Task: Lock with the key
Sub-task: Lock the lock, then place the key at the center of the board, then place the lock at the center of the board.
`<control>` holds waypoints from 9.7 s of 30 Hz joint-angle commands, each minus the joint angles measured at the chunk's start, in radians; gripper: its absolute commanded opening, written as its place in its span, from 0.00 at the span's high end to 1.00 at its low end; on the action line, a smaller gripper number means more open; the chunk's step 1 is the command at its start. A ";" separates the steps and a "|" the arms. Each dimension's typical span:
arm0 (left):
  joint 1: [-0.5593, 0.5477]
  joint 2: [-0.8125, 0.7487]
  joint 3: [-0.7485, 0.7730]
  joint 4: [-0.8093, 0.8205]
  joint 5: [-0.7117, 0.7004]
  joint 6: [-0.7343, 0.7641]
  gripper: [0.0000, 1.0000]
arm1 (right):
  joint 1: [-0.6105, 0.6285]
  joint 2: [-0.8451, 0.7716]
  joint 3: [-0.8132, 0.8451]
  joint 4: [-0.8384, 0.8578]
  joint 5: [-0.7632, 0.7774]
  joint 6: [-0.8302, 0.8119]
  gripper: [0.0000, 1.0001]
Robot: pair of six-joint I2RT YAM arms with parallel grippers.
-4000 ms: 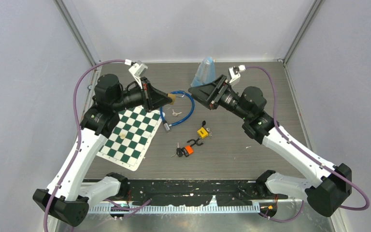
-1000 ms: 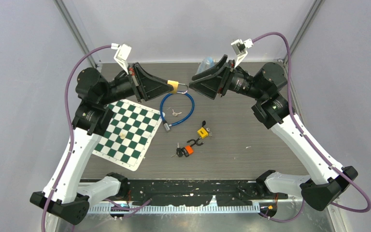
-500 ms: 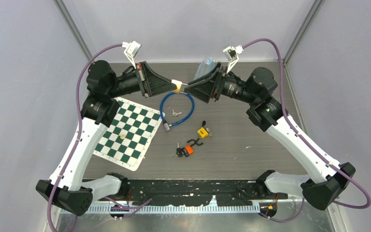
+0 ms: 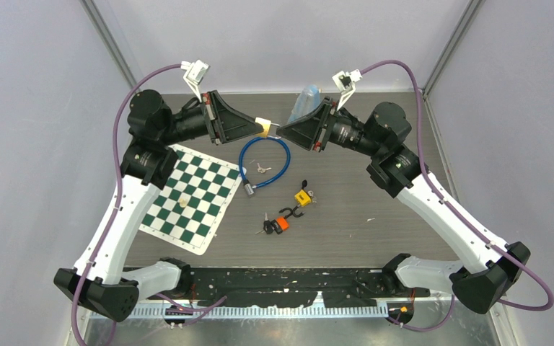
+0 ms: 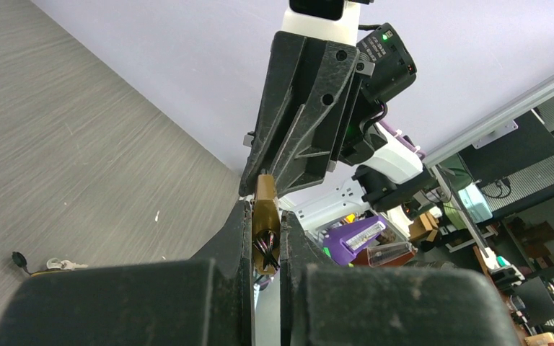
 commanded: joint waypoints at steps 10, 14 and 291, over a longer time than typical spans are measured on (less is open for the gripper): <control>-0.016 -0.027 -0.020 0.152 0.023 -0.042 1.00 | 0.021 -0.021 -0.028 0.139 0.010 0.069 0.95; -0.065 -0.023 -0.024 0.122 0.006 0.006 1.00 | 0.022 -0.019 -0.032 0.161 0.025 0.087 0.95; -0.492 1.034 0.444 -0.172 -0.768 0.137 0.27 | -0.721 0.339 -0.618 -0.047 0.365 0.214 0.64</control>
